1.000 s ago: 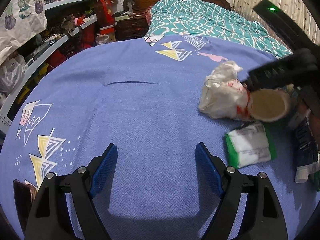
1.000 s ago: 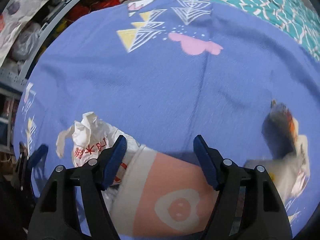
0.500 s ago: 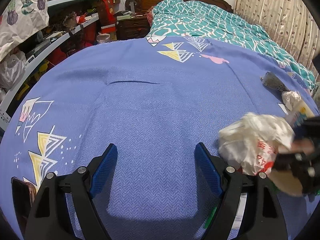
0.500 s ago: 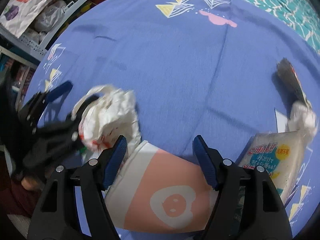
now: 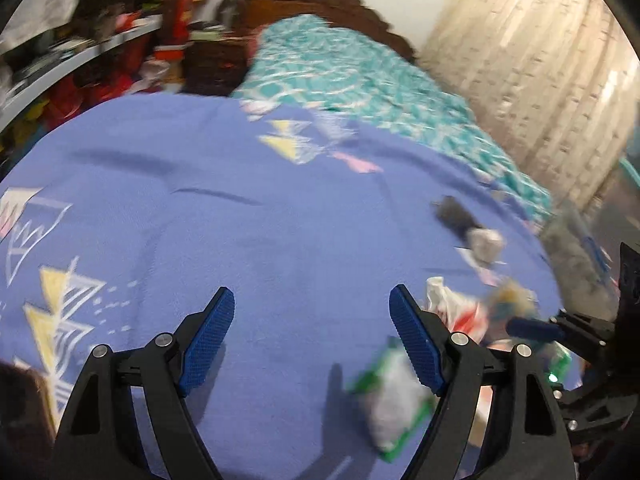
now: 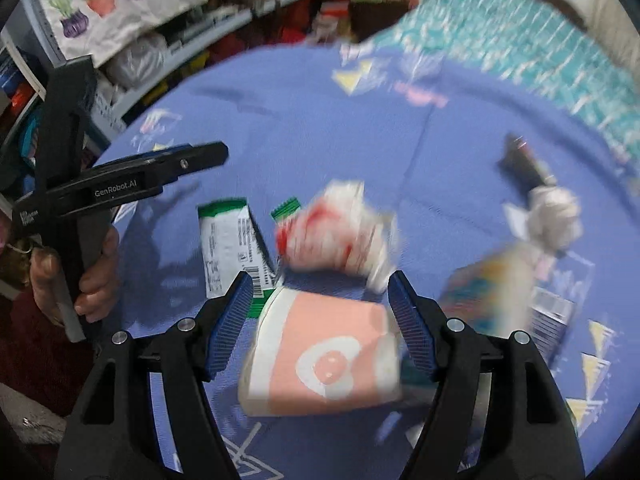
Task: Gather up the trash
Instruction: 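Grasp the pink paper cup with the right gripper while the left gripper grasps the red-white bag, then carry the paper cup and plastic bag to the beige bin and release them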
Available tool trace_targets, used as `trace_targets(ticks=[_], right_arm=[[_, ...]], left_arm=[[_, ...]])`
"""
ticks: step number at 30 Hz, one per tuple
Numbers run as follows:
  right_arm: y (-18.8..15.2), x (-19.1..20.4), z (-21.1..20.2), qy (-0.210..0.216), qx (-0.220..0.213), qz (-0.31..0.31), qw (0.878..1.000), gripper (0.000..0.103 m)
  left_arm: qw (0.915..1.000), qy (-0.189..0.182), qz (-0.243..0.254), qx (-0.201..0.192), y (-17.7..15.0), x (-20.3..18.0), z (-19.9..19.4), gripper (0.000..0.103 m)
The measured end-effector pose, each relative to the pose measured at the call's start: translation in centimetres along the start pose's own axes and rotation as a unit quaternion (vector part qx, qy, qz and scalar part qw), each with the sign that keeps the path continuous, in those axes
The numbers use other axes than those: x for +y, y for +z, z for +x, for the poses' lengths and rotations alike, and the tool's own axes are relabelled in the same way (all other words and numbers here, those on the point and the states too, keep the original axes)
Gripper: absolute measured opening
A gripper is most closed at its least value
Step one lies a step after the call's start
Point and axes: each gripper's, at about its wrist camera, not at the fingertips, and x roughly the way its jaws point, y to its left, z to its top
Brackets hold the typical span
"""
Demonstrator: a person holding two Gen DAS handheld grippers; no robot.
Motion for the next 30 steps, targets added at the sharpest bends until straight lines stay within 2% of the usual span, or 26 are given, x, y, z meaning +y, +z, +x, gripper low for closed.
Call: trace_targets(ticks=[4,6,8,11,14,15,16,18,20,21,25,26,28,30], right_arm=[[-2.0,0.0,-4.4,-0.011,-0.098,0.019,0.995,0.072],[-3.2,-0.3,-6.1,-0.018,-0.128,0.038,0.991,0.075],[-4.6,-0.7,-7.3,-0.019,-0.146,0.063,0.987,0.076],[-7.6,-1.1,-8.1,-0.002,-0.141,0.095,0.985,0.078],[-9.6,-1.3,-6.4,0.024,-0.109,0.123,0.986,0.078],[-10.1,-1.5,-5.5,0.031,-0.095,0.137,0.986,0.078],[-10.4,-1.8,-4.8,0.036,-0.085,0.149,0.985,0.078],[-10.8,-2.8,-3.2,0.066,-0.071,0.187,0.978,0.078],[-10.8,-3.8,-2.0,0.090,-0.070,0.223,0.968,0.078],[-10.7,-4.3,-1.4,0.101,-0.068,0.241,0.963,0.078],[-10.3,-5.3,0.7,0.138,-0.062,0.283,0.947,0.079],[-10.1,-5.7,1.1,0.149,-0.072,0.298,0.940,0.079],[-9.5,-5.9,1.5,0.157,-0.079,0.313,0.933,0.079],[-9.0,-6.0,2.2,0.158,-0.089,0.325,0.928,0.077]], left_arm=[[0.9970,-0.028,0.068,0.025,0.5,-4.4,1.6,0.077],[0.9939,-0.032,0.097,0.041,0.6,-6.4,3.0,0.083],[0.9913,-0.040,0.106,0.068,0.4,-7.6,4.2,0.083],[0.9875,-0.072,0.107,0.091,-0.1,-8.8,5.0,0.083],[0.9833,-0.067,0.122,0.117,-0.8,-10.1,6.3,0.078],[0.9822,-0.064,0.124,0.126,-1.0,-10.4,6.7,0.062],[0.9800,-0.064,0.123,0.143,-1.2,-10.4,7.6,0.041],[0.9799,-0.081,0.105,0.149,-1.3,-9.8,8.1,0.034],[0.9829,-0.081,0.093,0.137,-1.0,-9.4,7.0,0.033],[0.9853,-0.086,0.089,0.118,-0.8,-9.2,5.8,0.033],[0.9870,-0.128,0.076,0.061,-0.2,-8.3,0.7,0.033],[0.9865,-0.135,0.076,0.053,-0.4,-8.2,-0.1,0.033],[0.9857,-0.143,0.071,0.053,-1.0,-7.8,-1.0,0.033],[0.9832,-0.155,0.061,0.074,-2.1,-7.6,-0.5,0.033]])
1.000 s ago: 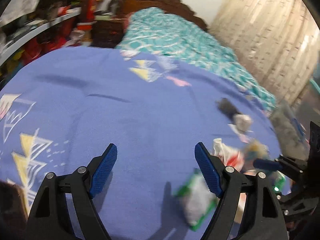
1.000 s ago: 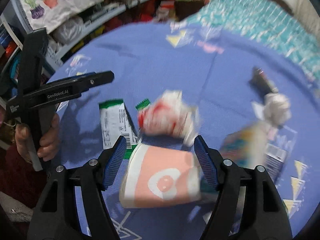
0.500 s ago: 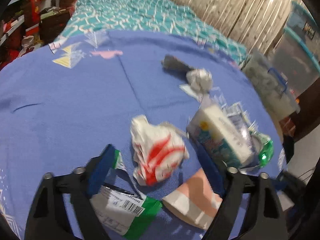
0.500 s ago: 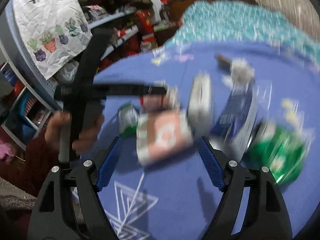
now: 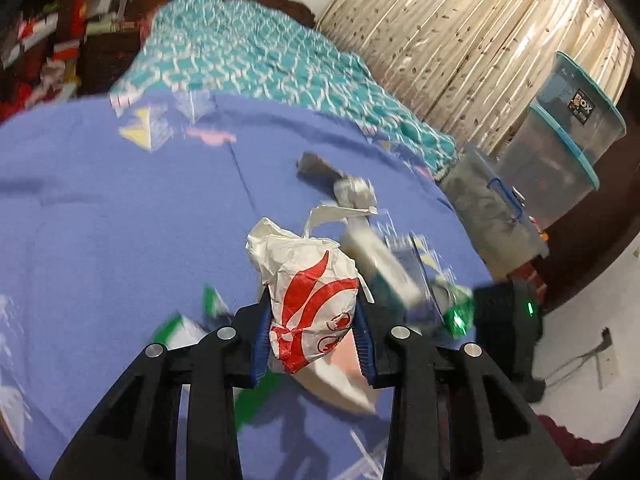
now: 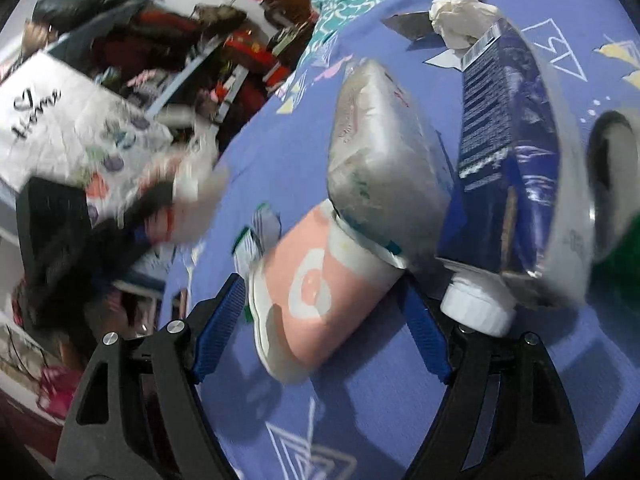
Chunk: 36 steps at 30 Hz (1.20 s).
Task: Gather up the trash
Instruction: 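Carry the paper cup and plastic bag to the beige bin and release them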
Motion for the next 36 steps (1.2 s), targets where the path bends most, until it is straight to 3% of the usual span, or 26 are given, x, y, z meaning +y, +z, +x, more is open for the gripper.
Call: trace_targets(ticks=[1,4,10,16,21,23,30,36], right_arm=[[0.1,0.0,0.2,-0.003,-0.001,-0.003,1.000,0.074],[0.1,0.4,1.4,-0.017,0.010,-0.008,1.000,0.046],[-1.2,0.5,-0.5,-0.012,0.020,-0.014,1.000,0.034],[-4.6,0.7,-5.5,-0.031,0.000,-0.054,0.998,0.033],[-6.3,-0.9,-10.0,-0.036,-0.032,-0.035,0.998,0.032],[-6.8,-1.5,-11.9,-0.034,-0.051,-0.025,0.998,0.032],[-9.1,-5.9,-18.5,-0.062,-0.114,0.013,0.991,0.031],[-11.3,-12.3,-24.6,-0.083,-0.178,0.079,0.977,0.031]], left_arm=[[1.0000,0.001,-0.003,0.007,-0.3,0.1,0.4,0.033],[0.9992,0.014,-0.013,0.036,-1.8,0.5,1.9,0.033],[0.9991,-0.012,-0.005,0.040,-3.1,-0.4,1.2,0.033],[0.9991,-0.026,0.014,0.032,-4.6,-2.1,-1.0,0.033],[0.9961,-0.059,0.026,0.061,-6.1,-4.3,0.0,0.033],[0.9924,-0.080,0.048,0.080,-6.8,-6.3,1.0,0.033],[0.9766,-0.098,0.126,0.145,-8.5,-13.3,6.2,0.033],[0.9607,-0.092,0.176,0.194,-9.1,-19.1,11.5,0.033]])
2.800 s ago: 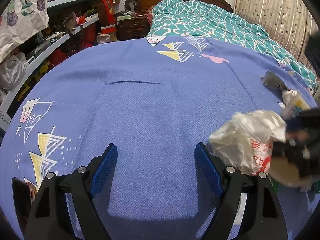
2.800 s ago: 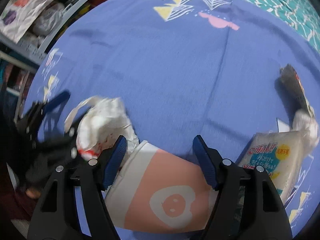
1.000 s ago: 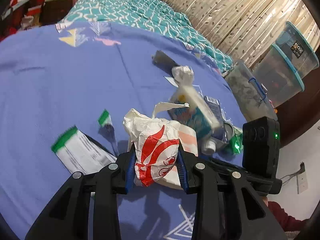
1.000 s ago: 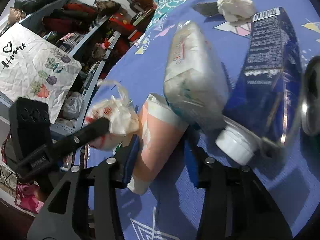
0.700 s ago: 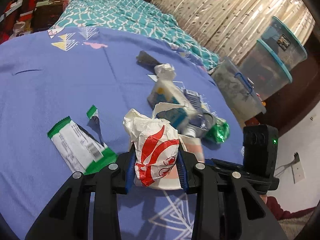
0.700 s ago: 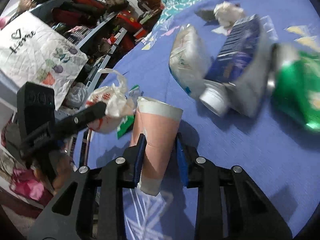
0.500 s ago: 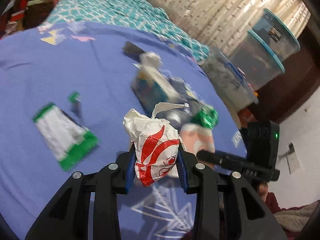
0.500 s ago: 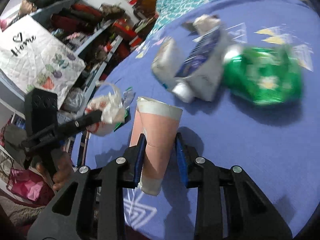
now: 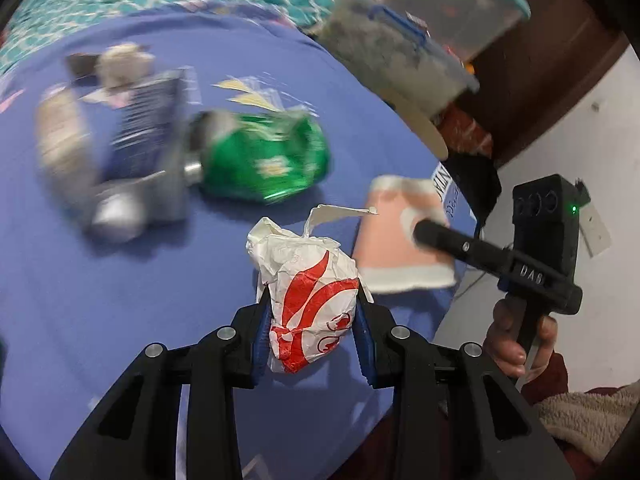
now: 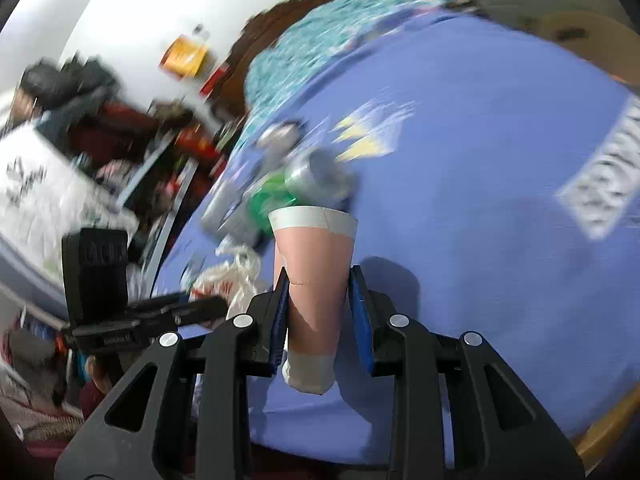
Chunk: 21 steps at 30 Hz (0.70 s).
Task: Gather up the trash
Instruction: 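Carry the paper cup and plastic bag to the beige bin and release them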
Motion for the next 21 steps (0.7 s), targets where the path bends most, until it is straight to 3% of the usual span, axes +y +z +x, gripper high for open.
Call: trace_targets(ticks=[12,17,21], right_arm=[[5.5,-11.9,-6.8,-0.026,-0.101,0.114,0.988,0.031],[8.7,-16.2,-9.5,-0.026,-0.148,0.154,0.977,0.031],[11.9,-19.5,-11.6,-0.054,-0.185,0.174,0.966,0.031]], left_arm=[[0.9962,-0.017,0.068,0.053,11.2,-8.2,10.4,0.033],[0.9936,-0.034,0.082,0.070,16.0,-11.8,14.4,0.033],[0.9912,-0.033,0.107,0.070,19.9,-15.1,17.6,0.034]])
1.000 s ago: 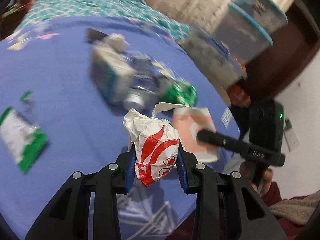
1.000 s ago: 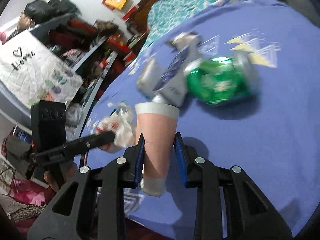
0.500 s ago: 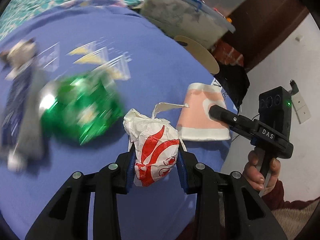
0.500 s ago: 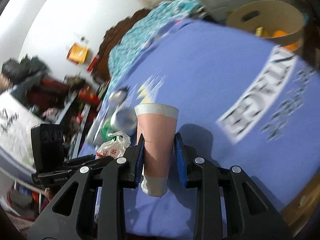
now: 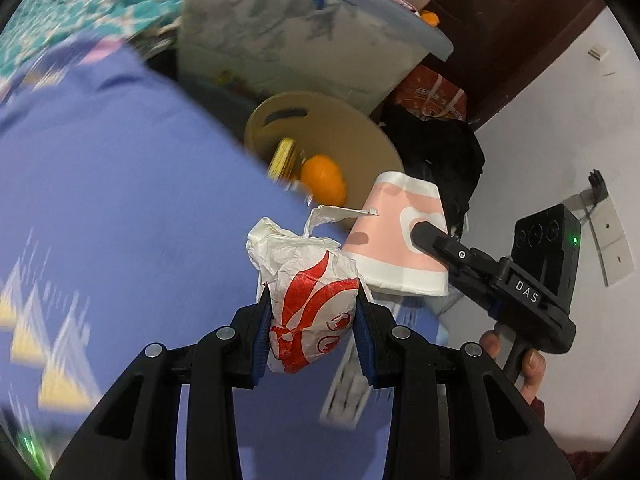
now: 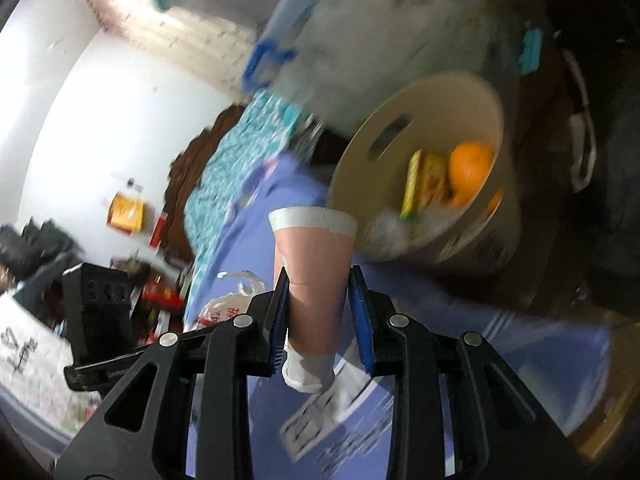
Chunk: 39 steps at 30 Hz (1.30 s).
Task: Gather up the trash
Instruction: 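Carry the paper cup and plastic bag to the beige bin and release them, then move both grippers back over the remaining trash on the bed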
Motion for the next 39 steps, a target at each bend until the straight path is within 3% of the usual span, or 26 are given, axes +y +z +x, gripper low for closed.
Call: trace_targets(ticks=[5,7,8,10,14,17,22,26,32,35,37,39], right_arm=[[4.6,-1.8,1.4,-0.047,-0.020,0.013,0.999,0.032],[6.1,-2.4,2.2,-0.070,-0.020,0.005,0.997,0.038],[6.6,-2.5,2.6,-0.082,-0.021,-0.001,0.996,0.048],[7.4,-2.7,3.3,-0.096,-0.026,-0.003,0.995,0.074],[7.8,-2.3,2.5,-0.109,-0.064,-0.011,0.992,0.075],[6.8,-1.6,0.7,-0.108,-0.099,-0.009,0.989,0.075],[3.4,0.5,-0.2,-0.071,-0.088,-0.010,0.994,0.075],[-0.8,3.7,2.0,-0.035,-0.029,-0.038,0.998,0.074],[-7.1,10.2,6.4,0.028,0.061,-0.094,0.993,0.072],[-10.8,14.7,7.9,0.051,0.088,-0.139,0.985,0.072],[-13.3,17.9,8.6,0.064,0.105,-0.182,0.976,0.072],[-15.6,20.8,9.2,0.075,0.121,-0.222,0.965,0.072]], left_arm=[[0.9998,0.012,0.017,-0.004,5.2,-1.6,4.0,0.036],[0.9996,0.021,0.014,-0.011,7.0,-1.8,5.4,0.041],[0.9995,0.026,0.012,-0.015,7.6,-1.9,6.0,0.046],[0.9988,0.043,0.002,-0.023,8.6,-1.8,6.5,0.081],[0.9981,0.042,-0.016,-0.043,8.8,-1.6,5.3,0.081],[0.9962,0.039,-0.023,-0.074,6.6,-1.5,2.0,0.080],[0.9919,0.053,0.006,-0.115,-1.1,-1.5,-4.2,0.080],[0.9904,0.076,0.016,-0.114,-9.6,0.7,-8.4,0.080],[0.9833,0.134,-0.063,-0.106,-20.9,7.1,-14.7,0.079],[0.9678,0.174,-0.128,-0.129,-26.2,10.6,-19.5,0.079],[0.9489,0.206,-0.185,-0.152,-29.5,13.2,-22.7,0.079],[0.9181,0.241,-0.262,-0.175,-32.8,16.8,-25.6,0.079]])
